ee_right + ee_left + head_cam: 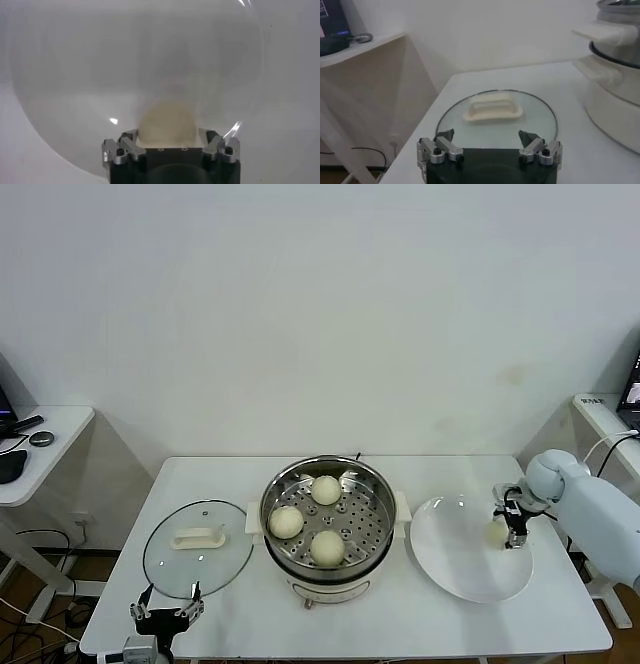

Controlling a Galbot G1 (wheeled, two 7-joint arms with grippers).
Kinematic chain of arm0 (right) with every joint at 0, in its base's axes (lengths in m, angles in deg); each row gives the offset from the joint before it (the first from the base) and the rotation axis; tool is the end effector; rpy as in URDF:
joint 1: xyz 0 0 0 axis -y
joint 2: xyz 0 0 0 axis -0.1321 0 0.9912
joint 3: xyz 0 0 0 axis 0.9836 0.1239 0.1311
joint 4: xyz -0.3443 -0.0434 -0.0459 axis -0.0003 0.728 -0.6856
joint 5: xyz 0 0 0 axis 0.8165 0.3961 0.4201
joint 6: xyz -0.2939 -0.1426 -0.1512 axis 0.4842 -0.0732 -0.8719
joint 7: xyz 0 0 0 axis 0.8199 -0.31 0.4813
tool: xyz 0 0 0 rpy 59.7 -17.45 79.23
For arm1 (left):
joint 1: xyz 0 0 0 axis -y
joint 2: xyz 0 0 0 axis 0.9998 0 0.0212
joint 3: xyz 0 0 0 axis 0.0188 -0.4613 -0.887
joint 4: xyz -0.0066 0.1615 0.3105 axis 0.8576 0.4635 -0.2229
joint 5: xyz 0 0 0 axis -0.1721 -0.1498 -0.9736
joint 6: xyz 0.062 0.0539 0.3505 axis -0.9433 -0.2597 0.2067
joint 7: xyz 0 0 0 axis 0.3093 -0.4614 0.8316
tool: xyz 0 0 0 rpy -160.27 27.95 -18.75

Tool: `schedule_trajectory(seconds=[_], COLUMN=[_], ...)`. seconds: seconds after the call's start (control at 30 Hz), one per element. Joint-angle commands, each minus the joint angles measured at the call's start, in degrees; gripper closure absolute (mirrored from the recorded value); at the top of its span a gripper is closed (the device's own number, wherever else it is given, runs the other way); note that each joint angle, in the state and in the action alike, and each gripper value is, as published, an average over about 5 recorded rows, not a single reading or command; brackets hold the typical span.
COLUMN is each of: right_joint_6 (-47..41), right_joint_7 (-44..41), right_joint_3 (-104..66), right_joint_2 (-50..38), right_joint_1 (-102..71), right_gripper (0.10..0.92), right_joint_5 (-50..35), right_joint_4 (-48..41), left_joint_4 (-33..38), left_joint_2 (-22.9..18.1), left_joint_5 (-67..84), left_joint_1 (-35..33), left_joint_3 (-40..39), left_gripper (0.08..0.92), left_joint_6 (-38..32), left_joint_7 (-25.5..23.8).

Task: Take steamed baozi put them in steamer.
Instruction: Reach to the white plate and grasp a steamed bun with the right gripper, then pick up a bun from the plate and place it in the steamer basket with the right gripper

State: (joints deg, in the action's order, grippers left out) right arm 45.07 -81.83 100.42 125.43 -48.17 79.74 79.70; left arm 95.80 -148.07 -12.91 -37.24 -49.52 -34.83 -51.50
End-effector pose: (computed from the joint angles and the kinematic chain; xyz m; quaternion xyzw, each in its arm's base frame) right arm 0.5278 -0.2427 -0.2446 0.4554 -0.5273 0.5380 0.4745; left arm 0.1495 0.0640 -0.3309 0.0810 -0.9690 -0.0732 0.2219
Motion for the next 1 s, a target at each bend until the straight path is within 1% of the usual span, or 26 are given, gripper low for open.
schedule_trajectory(seconds=[0.03, 0.17, 0.3, 0.53, 0.77, 0.9, 1.0], right_joint_6=[-2.15, -5.11, -9.68, -17.07, -29.14, -34.54, -36.94], right_joint_7=[-0.77, -1.75, -2.96, -4.55, -6.07, -5.63, -4.39], right_joint_3=[0.57, 2.75, 8.59, 22.45, 35.74, 39.07, 40.91], right_joint_2=[-0.76, -2.55, -5.12, -6.78, -1.27, 2.87, 5.89], right_joint_1=[0.63, 2.95, 8.25, 25.67, 46.37, 51.65, 52.8], right_gripper=[0.387, 0.476, 0.512, 0.552, 0.558, 0.558, 0.558], right_joint_5=[-2.08, -5.6, -11.27, -25.82, -41.31, -48.43, -51.74], right_joint_4=[1.6, 4.28, 9.05, 18.2, 27.88, 31.64, 32.59], left_joint_4=[-0.14, -0.21, -0.69, -0.19, 1.39, 1.85, 2.06], left_joint_2=[0.04, 0.07, 0.21, 0.19, 1.64, 1.75, 1.68], left_joint_5=[0.0, -0.11, -0.85, -3.3, -4.35, -4.22, -3.95], left_joint_1=[0.09, 0.24, 0.5, 0.76, 0.65, 1.44, 1.93], left_joint_3=[-0.13, -0.43, -0.95, -1.27, -2.04, -2.36, -2.52], left_gripper=[0.177, 0.177, 0.177, 0.177, 0.177, 0.177, 0.177], left_joint_6=[-0.04, -0.06, -0.06, 0.45, 2.2, 2.76, 2.94], left_joint_7=[0.05, 0.11, 0.32, 0.63, 0.1, -0.19, -0.31])
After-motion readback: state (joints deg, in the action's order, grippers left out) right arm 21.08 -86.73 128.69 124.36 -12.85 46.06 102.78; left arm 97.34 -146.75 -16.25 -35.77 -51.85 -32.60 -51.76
